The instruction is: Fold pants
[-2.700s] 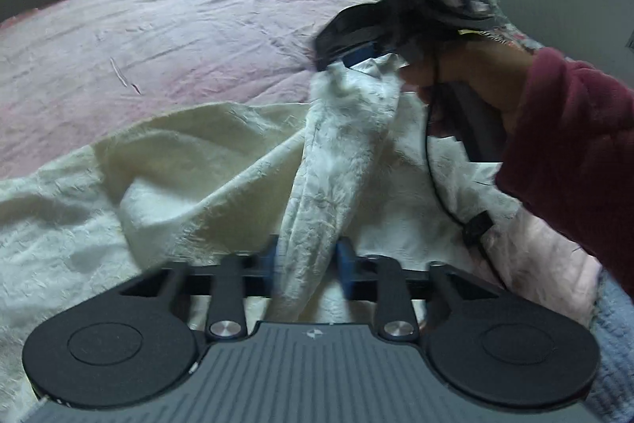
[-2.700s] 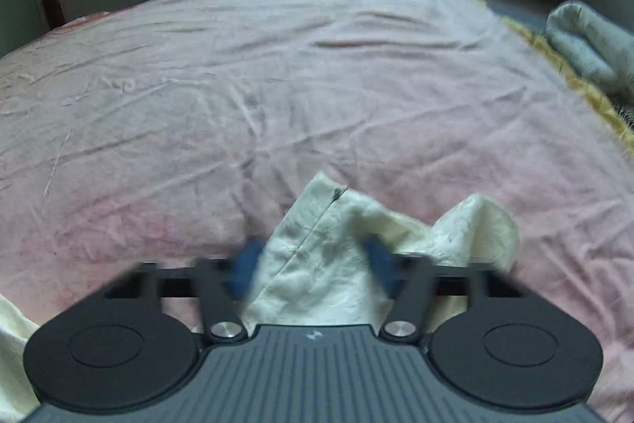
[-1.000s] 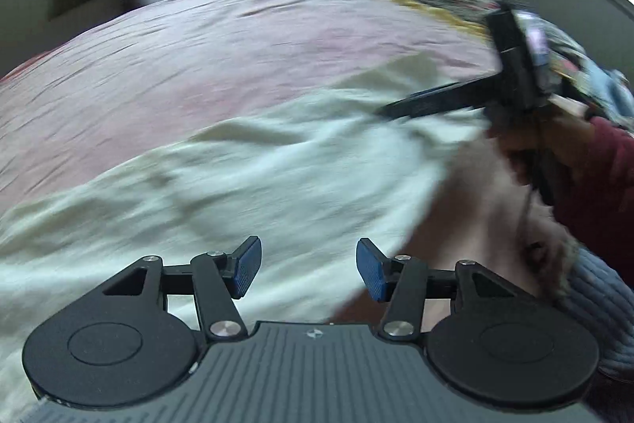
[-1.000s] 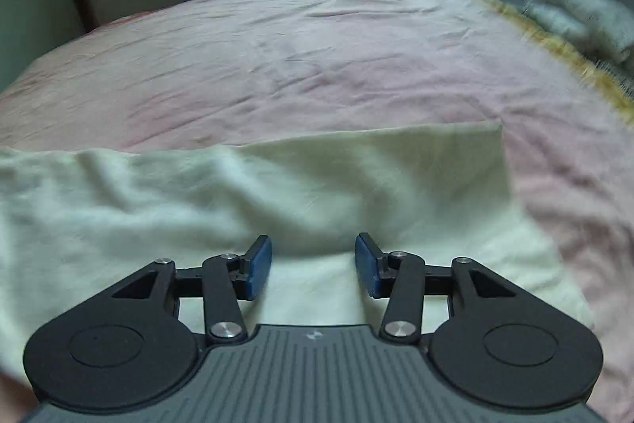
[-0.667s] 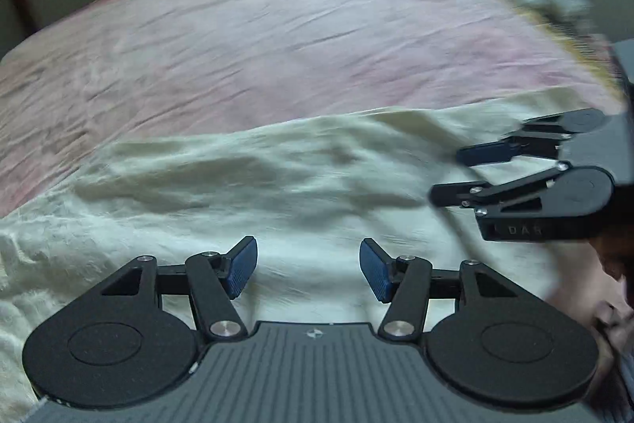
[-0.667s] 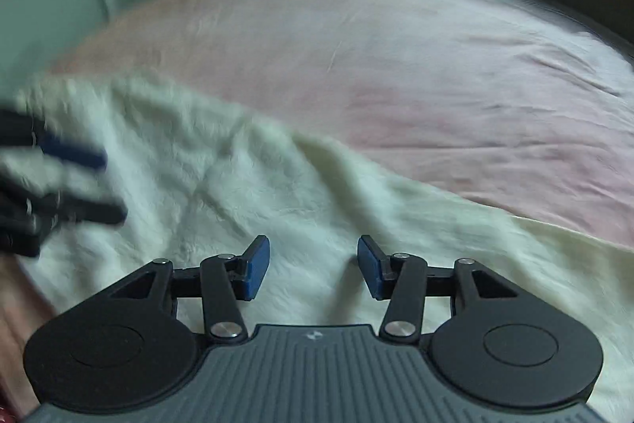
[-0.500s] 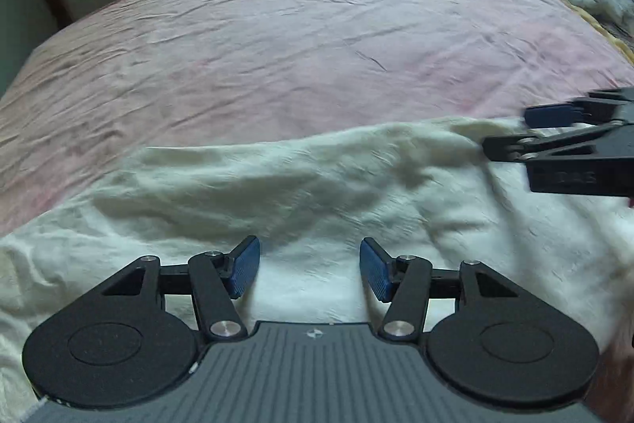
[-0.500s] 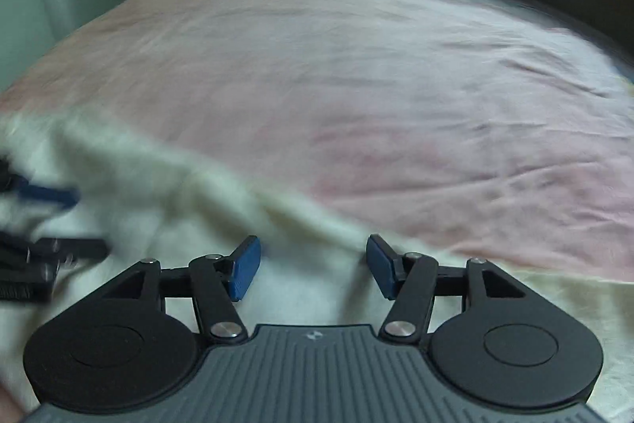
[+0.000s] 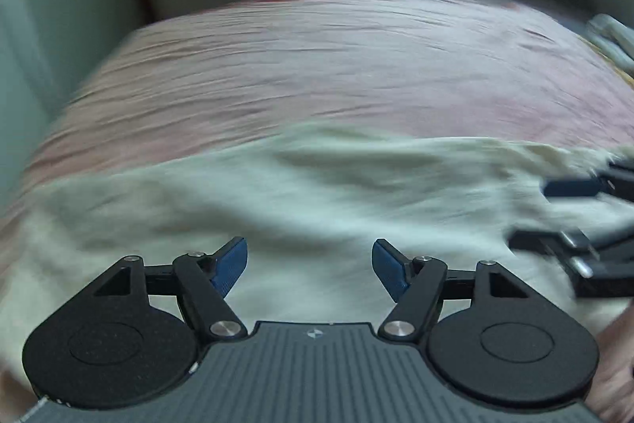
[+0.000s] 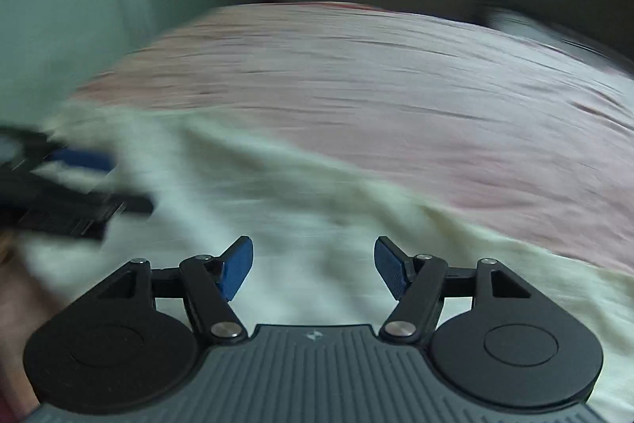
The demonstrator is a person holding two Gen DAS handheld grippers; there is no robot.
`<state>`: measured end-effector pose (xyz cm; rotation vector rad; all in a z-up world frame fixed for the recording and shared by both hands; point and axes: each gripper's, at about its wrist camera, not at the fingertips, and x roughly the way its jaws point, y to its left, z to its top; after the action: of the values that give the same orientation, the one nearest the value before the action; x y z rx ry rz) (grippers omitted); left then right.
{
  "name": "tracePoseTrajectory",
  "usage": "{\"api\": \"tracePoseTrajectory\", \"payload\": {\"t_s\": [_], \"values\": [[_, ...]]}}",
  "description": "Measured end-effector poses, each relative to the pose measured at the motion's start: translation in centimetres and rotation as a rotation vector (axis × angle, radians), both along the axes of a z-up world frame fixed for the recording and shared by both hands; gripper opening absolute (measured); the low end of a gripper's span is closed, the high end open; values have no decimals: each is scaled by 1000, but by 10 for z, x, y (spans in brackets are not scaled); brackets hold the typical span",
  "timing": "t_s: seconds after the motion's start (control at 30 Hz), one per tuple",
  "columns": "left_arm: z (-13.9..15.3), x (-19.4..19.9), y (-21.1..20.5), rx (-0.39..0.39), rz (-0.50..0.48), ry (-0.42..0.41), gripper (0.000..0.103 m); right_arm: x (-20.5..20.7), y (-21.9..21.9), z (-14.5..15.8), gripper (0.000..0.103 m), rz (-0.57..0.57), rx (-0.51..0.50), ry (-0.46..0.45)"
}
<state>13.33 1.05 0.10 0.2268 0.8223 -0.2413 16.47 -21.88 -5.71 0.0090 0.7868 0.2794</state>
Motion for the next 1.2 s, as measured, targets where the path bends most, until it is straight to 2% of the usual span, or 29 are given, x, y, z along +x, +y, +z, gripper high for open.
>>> {"api": "tracePoseTrajectory", "payload": {"t_s": [0.17,0.23,0.3,0.4,0.43,0.5,0.53,0.57,0.6,0.63,0.67,0.7,0.77,0.8,0.9,0.97,1.03,1.07,1.13,1.17,1.2], "values": [[8,-25,124,0,369,-16,72,-6,95,2,67,283,27,-15],[12,-34,173,-77,516,-2,72,-11,144,6,67,403,-1,-58],[14,-37,214,-212,617,29,71,-21,197,10,67,527,-75,-150],[16,-34,248,-402,656,54,71,-28,266,9,64,652,-152,-249],[16,-33,253,-443,659,56,71,-29,285,7,58,685,-165,-265],[14,-24,255,-486,641,63,71,-29,317,1,50,736,-211,-293],[12,-18,255,-497,637,72,67,-26,330,-3,44,747,-240,-307],[10,-12,255,-509,645,88,63,-22,340,-8,34,750,-269,-308],[5,-9,256,-529,647,102,52,-17,347,-14,28,748,-289,-298],[1,-5,257,-552,640,114,37,-13,352,-18,17,741,-292,-289],[-2,-3,258,-541,654,125,32,-10,353,-19,10,729,-279,-286],[-5,-3,259,-528,670,123,25,-9,353,-18,8,719,-261,-282],[-4,-8,262,-526,659,79,22,-5,351,-12,7,699,-208,-267],[0,-10,260,-497,655,47,16,-4,350,-8,7,698,-191,-256],[2,-6,254,-392,651,-3,11,4,356,-14,7,700,-173,-209],[-6,-2,252,-360,657,5,10,5,350,-16,8,673,-128,-195],[-4,-7,251,-344,658,-1,10,4,328,-5,10,663,-50,-139],[1,-11,249,-322,654,-16,11,1,308,4,10,650,0,-125],[17,-18,240,-222,637,-58,10,-3,258,21,10,564,36,-134],[26,-19,232,-178,603,-74,14,-1,231,27,11,501,26,-137],[34,-18,222,-150,565,-90,26,4,203,29,11,424,6,-133]]}}
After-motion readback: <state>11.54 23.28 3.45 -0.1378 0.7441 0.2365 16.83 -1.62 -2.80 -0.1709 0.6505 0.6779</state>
